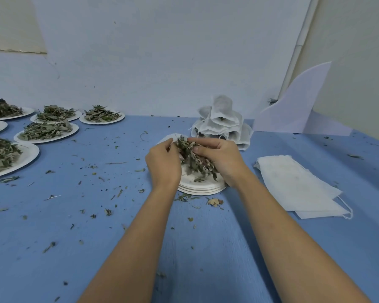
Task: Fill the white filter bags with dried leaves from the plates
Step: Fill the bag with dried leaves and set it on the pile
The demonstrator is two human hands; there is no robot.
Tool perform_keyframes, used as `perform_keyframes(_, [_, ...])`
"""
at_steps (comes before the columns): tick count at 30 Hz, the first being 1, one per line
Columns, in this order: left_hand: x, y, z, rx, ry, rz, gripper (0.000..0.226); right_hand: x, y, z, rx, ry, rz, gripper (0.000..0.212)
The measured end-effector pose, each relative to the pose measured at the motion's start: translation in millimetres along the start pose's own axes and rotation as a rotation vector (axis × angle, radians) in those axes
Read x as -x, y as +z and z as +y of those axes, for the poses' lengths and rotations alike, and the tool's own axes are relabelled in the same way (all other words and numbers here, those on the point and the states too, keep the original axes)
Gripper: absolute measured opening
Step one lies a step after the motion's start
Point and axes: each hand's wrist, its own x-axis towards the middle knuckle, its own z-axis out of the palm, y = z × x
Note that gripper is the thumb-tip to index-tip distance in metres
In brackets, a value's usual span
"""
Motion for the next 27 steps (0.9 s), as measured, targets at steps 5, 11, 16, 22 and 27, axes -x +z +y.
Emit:
perform_keyframes(5, [3.9, 3.3, 3.6, 0.168, -0.008, -0.081, 0.028, -1.6, 6.9, 2.5, 0.212, -0.043, 0.130, 0.025])
perform_keyframes(11, [2.9, 4.7, 1.4, 0.373, -0.084, -0.147, 0.029, -4.2, 15.3, 6.2, 0.453, -0.076, 0.257, 0.022])
perform_keyframes(16, [3.5, 6.1, -0.8, 0.378, -0.053, -0.180, 0.020, -2.3, 21.1, 9.2, 0.571, -0.125, 0.305, 0.027])
perform_keyframes(22, [9.3, 9.5, 0.2, 0.274, -0.020, -0.233, 0.029, 0.7, 25.8, 15.1, 0.675, -0.161, 0.351, 0.035])
perform_keyframes(27, [10.3, 10.1, -2.7, 0.151, 0.106, -0.227, 0.032, -5.0, 24.9, 8.6, 0.555, -0.002, 0.338, 0.032])
